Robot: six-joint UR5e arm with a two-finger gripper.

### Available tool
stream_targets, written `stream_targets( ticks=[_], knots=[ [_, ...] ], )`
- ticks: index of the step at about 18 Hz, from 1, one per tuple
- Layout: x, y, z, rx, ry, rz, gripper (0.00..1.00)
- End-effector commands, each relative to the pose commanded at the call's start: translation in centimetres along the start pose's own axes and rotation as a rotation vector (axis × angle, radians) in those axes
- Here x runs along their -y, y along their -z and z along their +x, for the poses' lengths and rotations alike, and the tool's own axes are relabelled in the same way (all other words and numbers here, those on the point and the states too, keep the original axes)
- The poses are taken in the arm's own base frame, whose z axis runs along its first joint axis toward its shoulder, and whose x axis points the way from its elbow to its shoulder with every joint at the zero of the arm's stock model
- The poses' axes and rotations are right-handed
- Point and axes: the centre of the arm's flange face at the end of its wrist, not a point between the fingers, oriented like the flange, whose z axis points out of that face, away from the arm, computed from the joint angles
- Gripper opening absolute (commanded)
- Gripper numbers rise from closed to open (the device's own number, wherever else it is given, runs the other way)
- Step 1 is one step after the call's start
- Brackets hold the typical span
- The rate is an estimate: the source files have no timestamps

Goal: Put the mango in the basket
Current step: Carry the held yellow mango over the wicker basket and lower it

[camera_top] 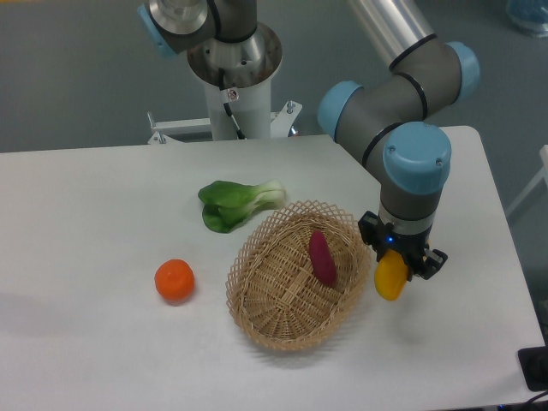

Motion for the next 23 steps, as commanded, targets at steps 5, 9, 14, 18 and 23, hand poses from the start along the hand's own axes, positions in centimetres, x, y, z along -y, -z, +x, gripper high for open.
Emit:
stream_targets(
  ticks=[5,9,14,18,23],
  knots=[
    [0.2,-0.3,0.2,-0.002,0.001,-0.005,0.49],
    [0.3,-0.3,0.3,-0.002,-0.002,-0.006,0.5],
    [1.2,-0.3,0.9,-0.014,0.023,0.008,0.49],
    [5.0,-0.2,3.5,-0.022,0.023,0.015,0.49],
    [8.4,-1.1,7.6,-0.052,0.018,0.005,0.49]
  ],
)
